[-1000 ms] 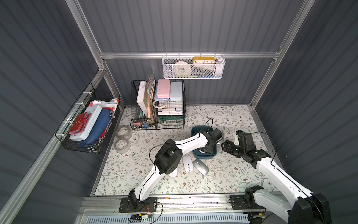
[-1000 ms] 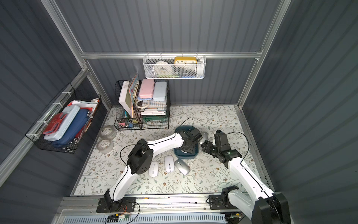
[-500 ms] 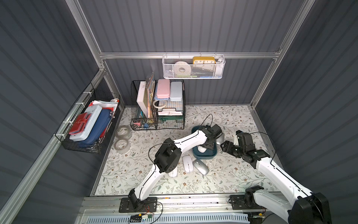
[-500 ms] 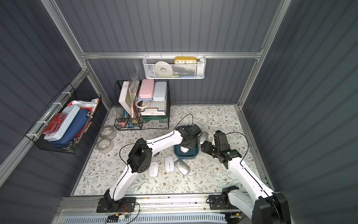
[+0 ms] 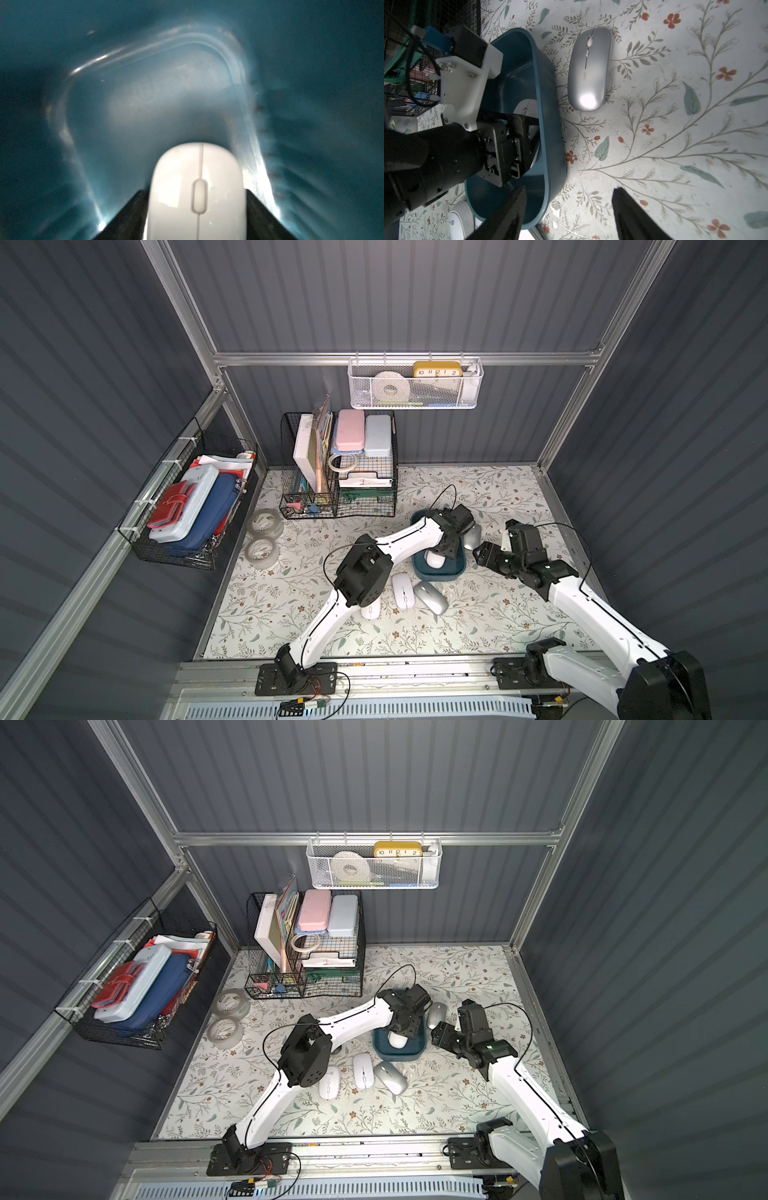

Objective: Take out the mouse from the storage box
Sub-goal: Pick up the mouse from the storage box.

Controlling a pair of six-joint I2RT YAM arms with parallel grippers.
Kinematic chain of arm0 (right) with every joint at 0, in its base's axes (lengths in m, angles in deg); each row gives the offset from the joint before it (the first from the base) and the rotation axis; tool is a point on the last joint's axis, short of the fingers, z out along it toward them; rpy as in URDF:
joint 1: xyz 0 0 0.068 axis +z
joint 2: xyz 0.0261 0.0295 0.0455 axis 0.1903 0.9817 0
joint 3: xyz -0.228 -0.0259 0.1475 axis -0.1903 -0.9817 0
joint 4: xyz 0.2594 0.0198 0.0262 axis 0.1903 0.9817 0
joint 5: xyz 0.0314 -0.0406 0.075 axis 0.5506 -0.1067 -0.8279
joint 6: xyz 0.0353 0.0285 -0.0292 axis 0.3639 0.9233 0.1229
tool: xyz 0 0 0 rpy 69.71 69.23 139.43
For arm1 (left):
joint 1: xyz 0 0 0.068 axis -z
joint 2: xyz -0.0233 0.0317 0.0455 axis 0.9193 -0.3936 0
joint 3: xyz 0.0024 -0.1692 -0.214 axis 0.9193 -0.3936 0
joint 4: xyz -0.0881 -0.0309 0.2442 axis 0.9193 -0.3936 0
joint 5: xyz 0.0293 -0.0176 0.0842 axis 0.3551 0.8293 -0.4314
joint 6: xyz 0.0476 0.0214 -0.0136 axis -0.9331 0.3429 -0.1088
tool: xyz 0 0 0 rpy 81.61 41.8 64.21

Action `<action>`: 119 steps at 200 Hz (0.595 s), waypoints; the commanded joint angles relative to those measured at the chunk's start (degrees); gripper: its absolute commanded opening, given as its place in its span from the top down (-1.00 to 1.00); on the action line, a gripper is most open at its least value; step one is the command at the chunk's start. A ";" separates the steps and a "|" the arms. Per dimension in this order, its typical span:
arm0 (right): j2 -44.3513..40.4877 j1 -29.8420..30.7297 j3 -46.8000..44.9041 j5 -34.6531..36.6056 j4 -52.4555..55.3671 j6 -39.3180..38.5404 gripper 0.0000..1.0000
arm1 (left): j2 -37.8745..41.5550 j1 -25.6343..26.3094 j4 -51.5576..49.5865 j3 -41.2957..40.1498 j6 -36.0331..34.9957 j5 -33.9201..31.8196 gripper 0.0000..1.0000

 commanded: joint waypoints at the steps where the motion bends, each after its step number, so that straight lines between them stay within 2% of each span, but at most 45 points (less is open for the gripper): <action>1: 0.33 0.38 0.40 -0.27 -1.11 0.06 -0.42 | 0.72 0.03 -0.97 -0.31 -0.47 -2.28 -0.29; 23: 0.29 0.37 0.27 -0.37 -1.11 0.08 -0.42 | 2.92 0.16 -1.75 -0.49 -0.21 -4.13 -0.21; 58: 0.32 0.37 -0.01 -0.29 -1.20 0.13 -0.42 | 8.64 0.30 -0.36 -2.75 0.10 -4.54 -0.20; 119: 0.29 0.54 -0.01 -0.28 -1.20 0.27 -0.42 | 15.37 0.43 -3.00 -2.07 -0.07 -5.87 -0.18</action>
